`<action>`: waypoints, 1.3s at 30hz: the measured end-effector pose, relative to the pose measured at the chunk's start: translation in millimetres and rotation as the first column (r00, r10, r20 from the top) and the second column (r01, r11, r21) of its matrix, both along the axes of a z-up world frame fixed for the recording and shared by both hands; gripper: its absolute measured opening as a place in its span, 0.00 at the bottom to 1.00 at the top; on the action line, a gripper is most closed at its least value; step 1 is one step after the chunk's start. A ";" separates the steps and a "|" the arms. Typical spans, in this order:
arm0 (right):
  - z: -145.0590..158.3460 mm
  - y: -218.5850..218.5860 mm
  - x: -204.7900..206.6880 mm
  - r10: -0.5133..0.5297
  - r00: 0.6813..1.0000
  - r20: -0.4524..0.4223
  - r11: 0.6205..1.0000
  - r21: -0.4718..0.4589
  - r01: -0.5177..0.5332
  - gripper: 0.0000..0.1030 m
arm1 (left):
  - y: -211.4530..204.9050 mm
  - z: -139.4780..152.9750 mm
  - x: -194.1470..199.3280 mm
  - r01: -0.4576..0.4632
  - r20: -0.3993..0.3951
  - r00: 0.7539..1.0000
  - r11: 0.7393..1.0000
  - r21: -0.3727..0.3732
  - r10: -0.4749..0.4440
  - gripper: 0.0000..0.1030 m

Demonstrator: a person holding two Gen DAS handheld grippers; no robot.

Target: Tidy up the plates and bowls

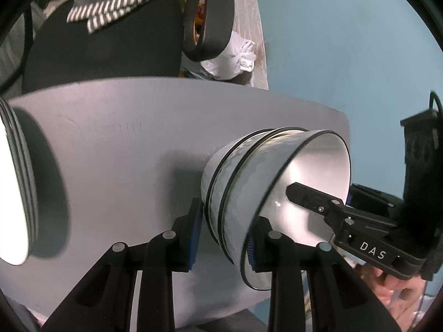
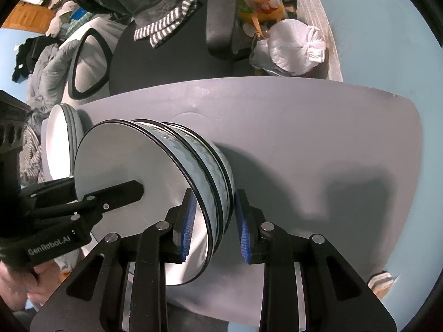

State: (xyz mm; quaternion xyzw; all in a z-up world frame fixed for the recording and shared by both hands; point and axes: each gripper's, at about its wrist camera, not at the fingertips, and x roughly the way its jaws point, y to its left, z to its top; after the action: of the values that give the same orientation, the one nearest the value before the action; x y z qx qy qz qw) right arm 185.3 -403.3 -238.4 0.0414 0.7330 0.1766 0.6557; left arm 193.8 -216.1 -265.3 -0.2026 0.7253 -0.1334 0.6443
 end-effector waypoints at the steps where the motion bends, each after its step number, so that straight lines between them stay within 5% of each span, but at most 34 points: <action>1: -0.4 -0.7 0.5 -0.003 1.000 -0.004 1.000 0.003 0.003 0.26 | 1.4 -1.1 -0.2 -0.005 -0.006 1.000 1.000 -0.009 0.005 0.30; 15: 2.9 6.3 -4.0 0.000 1.000 0.017 0.999 -0.033 0.000 0.26 | -8.3 5.0 -0.9 0.066 0.026 0.997 0.996 0.057 -0.067 0.27; 39: 1.7 26.2 -11.3 -0.006 1.000 -0.005 0.999 -0.040 0.005 0.16 | 15.3 13.7 -8.0 0.049 0.039 0.998 0.993 0.106 -0.053 0.22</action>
State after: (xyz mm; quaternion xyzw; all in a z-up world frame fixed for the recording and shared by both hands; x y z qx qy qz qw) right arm 174.0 -377.1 -236.7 0.0308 0.7381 0.1600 0.6548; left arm 185.8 -200.8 -251.6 -0.1470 0.7228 -0.1155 0.6653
